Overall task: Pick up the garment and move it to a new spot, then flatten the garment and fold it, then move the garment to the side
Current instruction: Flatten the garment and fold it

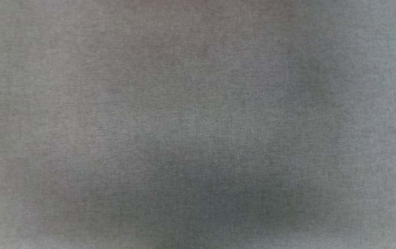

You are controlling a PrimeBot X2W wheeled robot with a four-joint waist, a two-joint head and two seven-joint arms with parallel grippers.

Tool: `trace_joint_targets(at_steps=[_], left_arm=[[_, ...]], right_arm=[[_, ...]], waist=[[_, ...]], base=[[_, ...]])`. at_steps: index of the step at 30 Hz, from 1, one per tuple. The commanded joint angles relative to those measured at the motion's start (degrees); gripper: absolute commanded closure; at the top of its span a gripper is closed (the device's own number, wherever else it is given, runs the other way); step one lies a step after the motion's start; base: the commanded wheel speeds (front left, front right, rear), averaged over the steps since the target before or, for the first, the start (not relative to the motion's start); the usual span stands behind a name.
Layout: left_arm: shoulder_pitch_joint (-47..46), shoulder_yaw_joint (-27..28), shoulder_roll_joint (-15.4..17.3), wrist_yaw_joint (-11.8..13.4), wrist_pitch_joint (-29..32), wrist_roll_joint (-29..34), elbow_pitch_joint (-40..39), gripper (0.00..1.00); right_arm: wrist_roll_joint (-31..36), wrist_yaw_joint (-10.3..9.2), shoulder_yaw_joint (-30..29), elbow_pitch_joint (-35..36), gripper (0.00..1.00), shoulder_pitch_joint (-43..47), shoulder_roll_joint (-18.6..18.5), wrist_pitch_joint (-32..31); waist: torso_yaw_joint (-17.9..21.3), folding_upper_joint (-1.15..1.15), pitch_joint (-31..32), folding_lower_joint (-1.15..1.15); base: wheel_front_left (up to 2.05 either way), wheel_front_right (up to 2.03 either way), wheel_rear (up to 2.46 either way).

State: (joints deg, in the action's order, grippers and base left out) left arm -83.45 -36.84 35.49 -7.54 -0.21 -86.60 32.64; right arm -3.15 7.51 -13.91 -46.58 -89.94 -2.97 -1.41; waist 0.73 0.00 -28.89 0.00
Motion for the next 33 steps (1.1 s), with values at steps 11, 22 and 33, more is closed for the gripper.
trace_joint_targets(at_steps=[11,22,33], left_arm=[[33.48,-5.52,7.13,0.11,-1.93,-5.51,-18.04,1.0],[59.1,-5.59,8.49,0.11,-11.93,-5.94,-26.28,1.0],[74.58,-3.39,10.96,0.11,-14.67,-3.04,-31.51,1.0]], right_arm=[[-16.33,-0.02,12.32,15.59,1.0,34.56,-4.65,-9.24],[-26.05,-0.03,7.6,48.5,1.0,75.0,-8.23,-29.37],[-29.32,-0.02,3.03,70.61,1.0,98.8,-2.85,-44.56]], waist=[[-0.37,0.0,5.97,0.0],[-2.48,0.0,10.61,0.0],[-3.36,0.0,11.35,0.0]], base=[[0.0,0.0,0.0],[0.0,0.0,0.0],[0.0,0.0,0.0]])
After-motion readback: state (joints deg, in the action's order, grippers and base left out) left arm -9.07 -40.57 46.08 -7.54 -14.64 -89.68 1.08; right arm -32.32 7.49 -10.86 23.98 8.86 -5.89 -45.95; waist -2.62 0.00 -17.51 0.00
